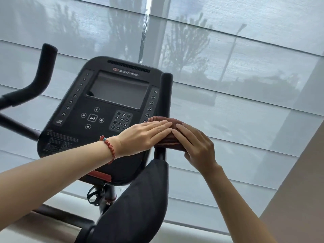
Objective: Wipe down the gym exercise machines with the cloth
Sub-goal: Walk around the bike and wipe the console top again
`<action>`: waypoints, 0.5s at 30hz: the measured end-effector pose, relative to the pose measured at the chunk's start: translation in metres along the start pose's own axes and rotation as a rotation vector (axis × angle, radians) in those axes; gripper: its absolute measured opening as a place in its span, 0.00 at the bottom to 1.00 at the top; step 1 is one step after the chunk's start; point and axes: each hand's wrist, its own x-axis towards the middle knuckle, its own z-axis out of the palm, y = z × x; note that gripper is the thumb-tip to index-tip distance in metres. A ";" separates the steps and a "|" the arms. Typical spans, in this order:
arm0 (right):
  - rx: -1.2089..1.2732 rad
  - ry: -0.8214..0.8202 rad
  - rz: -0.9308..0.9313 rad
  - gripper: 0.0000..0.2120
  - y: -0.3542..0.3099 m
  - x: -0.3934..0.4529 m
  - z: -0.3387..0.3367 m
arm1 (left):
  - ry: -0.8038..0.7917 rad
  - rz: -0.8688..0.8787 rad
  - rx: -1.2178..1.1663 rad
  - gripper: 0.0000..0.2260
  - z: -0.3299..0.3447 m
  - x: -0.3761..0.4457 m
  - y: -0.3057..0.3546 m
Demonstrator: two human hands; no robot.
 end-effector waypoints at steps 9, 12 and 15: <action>0.036 0.110 0.049 0.21 0.022 -0.016 -0.011 | -0.056 0.065 0.137 0.15 -0.010 0.040 0.014; 0.041 0.119 0.064 0.21 0.030 -0.028 -0.021 | -0.065 0.079 0.154 0.15 -0.011 0.055 0.028; 0.048 0.134 0.068 0.22 0.039 -0.043 -0.033 | -0.068 0.108 0.180 0.15 -0.011 0.071 0.044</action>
